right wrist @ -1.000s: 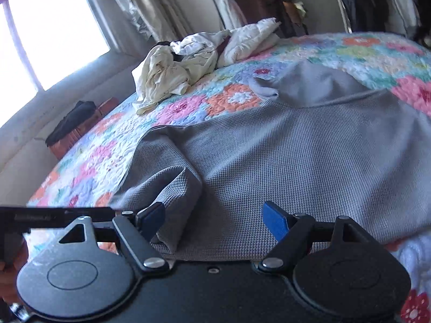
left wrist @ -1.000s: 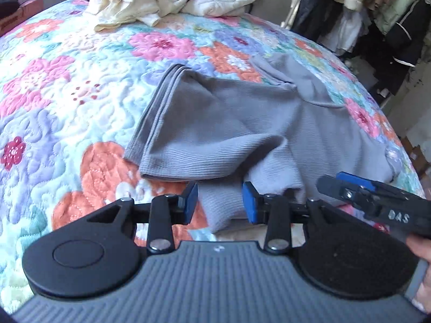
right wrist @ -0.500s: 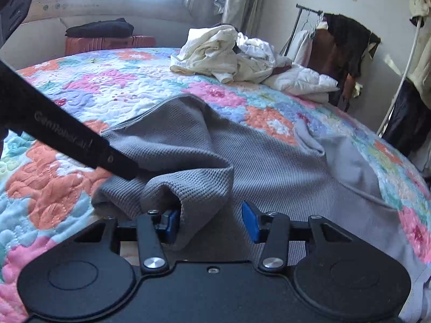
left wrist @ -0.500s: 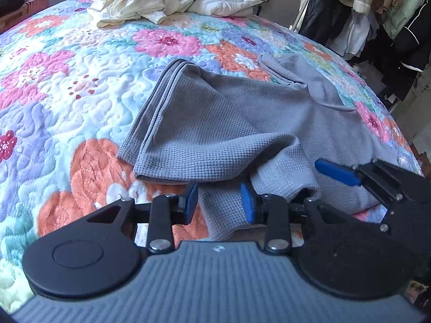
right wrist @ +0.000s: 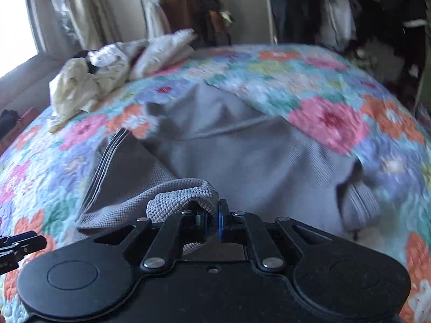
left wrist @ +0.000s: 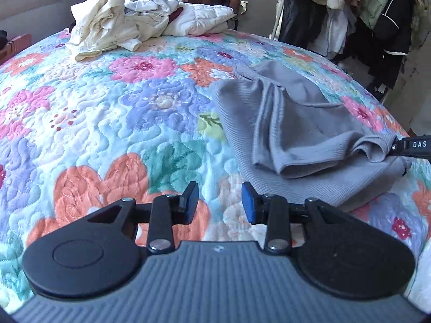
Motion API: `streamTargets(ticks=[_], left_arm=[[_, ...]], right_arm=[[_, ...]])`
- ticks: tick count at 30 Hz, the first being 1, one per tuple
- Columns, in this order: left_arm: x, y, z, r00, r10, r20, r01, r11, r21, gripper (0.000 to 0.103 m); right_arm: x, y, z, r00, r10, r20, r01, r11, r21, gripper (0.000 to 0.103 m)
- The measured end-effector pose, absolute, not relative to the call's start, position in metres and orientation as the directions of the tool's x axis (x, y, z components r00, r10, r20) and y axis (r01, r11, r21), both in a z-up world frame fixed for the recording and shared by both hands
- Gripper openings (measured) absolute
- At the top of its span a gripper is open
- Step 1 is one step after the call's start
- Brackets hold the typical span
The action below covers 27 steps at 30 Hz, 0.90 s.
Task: Fold clothes
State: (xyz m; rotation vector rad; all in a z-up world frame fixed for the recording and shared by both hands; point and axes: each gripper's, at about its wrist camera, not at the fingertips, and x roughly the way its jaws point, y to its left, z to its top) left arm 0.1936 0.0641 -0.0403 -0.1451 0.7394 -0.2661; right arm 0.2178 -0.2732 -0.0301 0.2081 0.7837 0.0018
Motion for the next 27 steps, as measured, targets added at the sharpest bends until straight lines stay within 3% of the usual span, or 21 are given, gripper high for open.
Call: streamTargets(ticks=[6,8,10,14,23,27], left_arm=[[0.199,0.053,-0.047,0.665,-0.397,-0.632,0.227,0.915,-0.335,0.036],[0.203,0.048,-0.053,0.647,-0.420,-0.636,0.234,0.904,-0.359,0.038],[0.212,0.044,-0.060,0.616,-0.452,-0.646,0.220,0.885,-0.410,0.039],[0.222,0.039,-0.072,0.563,-0.517,-0.644,0.211,0.844,-0.493,0.039],[0.223,0.024,-0.080,0.570,-0.487,-0.662,0.207,0.865,-0.457,0.041],[0.226,0.026,-0.080,0.574,-0.509,-0.641,0.197,0.846,-0.496,0.041]], right_arm=[[0.220,-0.324,-0.048,0.677,0.179,-0.714,0.126,0.927,0.353,0.007],[0.223,-0.318,-0.046,0.676,0.159,-0.720,0.105,0.946,0.307,0.010],[0.225,-0.315,-0.040,0.681,0.123,-0.721,0.099,0.961,0.257,0.024],[0.224,-0.319,-0.033,0.696,0.065,-0.715,0.100,0.977,0.186,0.043],[0.229,-0.307,-0.046,0.644,0.104,-0.758,0.040,0.985,0.169,0.048],[0.231,-0.276,-0.050,0.631,-0.010,-0.776,-0.009,1.000,-0.020,0.056]])
